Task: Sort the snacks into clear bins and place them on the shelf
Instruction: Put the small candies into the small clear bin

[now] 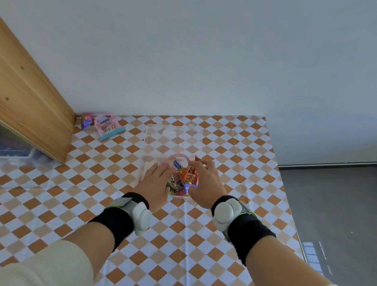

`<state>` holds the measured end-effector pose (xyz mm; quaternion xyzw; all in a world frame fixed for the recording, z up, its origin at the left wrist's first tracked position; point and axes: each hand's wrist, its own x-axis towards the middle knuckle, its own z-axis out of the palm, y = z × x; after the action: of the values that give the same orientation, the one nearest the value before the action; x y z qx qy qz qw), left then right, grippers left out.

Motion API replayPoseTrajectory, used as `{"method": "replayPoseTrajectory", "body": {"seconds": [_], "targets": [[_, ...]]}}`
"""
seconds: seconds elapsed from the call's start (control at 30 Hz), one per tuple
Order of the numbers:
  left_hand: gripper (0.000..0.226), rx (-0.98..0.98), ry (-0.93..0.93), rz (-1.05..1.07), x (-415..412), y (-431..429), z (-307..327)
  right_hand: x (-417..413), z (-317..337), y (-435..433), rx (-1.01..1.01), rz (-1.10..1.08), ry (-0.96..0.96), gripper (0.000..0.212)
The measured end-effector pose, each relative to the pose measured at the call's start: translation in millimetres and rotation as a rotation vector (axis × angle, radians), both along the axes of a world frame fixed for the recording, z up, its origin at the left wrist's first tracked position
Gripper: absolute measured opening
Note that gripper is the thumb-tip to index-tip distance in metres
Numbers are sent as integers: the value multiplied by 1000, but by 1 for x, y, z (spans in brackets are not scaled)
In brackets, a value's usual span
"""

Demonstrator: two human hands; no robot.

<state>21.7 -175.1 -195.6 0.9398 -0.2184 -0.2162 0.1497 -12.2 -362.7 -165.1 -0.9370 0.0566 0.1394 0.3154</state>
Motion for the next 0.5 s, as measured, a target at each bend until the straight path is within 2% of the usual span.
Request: {"method": "replayPoseTrajectory", "body": {"seconds": [0.13,0.23,0.37,0.5], "targets": [[56,17,48,13,3,2,-16,5,-11,-5,-133,17,-13,40],[56,-7,98,28,9,0,-19,10,-17,-4,-177,71,-56,34],[59,-6,154,15,21,-5,-14,15,-21,-8,-298,152,-213,34],[56,-102,247,78,32,0,-1,22,-22,2,-251,228,-224,50]]}}
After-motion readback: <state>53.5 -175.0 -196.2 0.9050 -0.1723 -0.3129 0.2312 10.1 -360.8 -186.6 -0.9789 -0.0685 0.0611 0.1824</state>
